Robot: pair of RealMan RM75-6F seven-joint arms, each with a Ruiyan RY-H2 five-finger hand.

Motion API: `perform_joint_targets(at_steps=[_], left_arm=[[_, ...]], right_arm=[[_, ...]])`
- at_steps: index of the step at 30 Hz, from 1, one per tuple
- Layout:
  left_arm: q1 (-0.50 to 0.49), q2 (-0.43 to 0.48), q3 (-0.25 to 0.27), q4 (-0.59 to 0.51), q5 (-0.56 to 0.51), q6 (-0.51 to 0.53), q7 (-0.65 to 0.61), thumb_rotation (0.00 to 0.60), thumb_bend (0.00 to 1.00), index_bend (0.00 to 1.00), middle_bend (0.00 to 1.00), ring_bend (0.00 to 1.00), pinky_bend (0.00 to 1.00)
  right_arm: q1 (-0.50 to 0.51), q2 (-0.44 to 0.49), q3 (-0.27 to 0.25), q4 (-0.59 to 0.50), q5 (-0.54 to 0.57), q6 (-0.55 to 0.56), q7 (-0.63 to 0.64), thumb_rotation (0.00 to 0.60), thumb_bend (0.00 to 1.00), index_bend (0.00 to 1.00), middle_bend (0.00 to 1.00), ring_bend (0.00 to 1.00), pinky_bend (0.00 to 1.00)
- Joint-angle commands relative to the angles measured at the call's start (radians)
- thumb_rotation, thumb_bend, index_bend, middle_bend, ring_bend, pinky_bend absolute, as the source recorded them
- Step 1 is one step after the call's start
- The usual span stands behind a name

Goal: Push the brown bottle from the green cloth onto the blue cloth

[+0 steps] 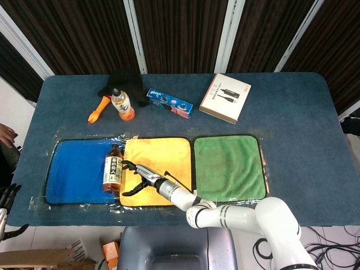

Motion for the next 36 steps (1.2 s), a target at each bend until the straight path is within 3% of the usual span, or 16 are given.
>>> perform_joint_targets(at_steps=[1,17,27,28,31,33,36], left_arm=[[0.002,0.003,-0.002,0.0,-0.002,0.002,-0.005,0.6,0.03,0.0,0.05,0.0,0.07],[0.018,0.012,-0.005,0.006,-0.005,0.016,-0.029,0.6,0.03,0.0,0.05,0.0,0.07],[0.029,0.011,-0.004,-0.006,0.0,0.033,-0.017,0.6,0.03,0.0,0.05,0.0,0.07],[0.031,0.01,-0.004,-0.009,0.005,0.039,-0.016,0.6,0.03,0.0,0.05,0.0,0.07],[0.035,0.004,0.004,-0.013,0.033,0.061,-0.014,0.6,0.03,0.0,0.05,0.0,0.07],[0.036,-0.002,0.008,-0.011,0.043,0.064,-0.016,0.6,0.03,0.0,0.05,0.0,0.07],[0.038,-0.013,0.013,-0.004,0.057,0.071,-0.019,0.6,0.03,0.0,0.05,0.0,0.07]], right_arm=[[0.019,-0.021,0.011,0.016,0.024,0.002,-0.028,0.555,0.06,0.0,0.12,0.07,0.14],[0.08,-0.073,0.051,0.037,0.117,0.017,-0.138,0.556,0.06,0.0,0.12,0.07,0.14],[0.058,-0.041,0.043,-0.007,0.115,0.033,-0.175,0.557,0.06,0.0,0.12,0.07,0.13],[0.047,-0.023,0.035,-0.028,0.108,0.046,-0.186,0.561,0.06,0.0,0.12,0.06,0.13],[-0.101,0.189,-0.024,-0.314,0.043,0.106,-0.2,0.571,0.06,0.0,0.12,0.05,0.13],[-0.176,0.291,-0.053,-0.442,-0.009,0.154,-0.209,0.572,0.06,0.0,0.12,0.05,0.12],[-0.316,0.451,-0.128,-0.608,-0.167,0.303,-0.258,0.574,0.06,0.0,0.12,0.04,0.12]])
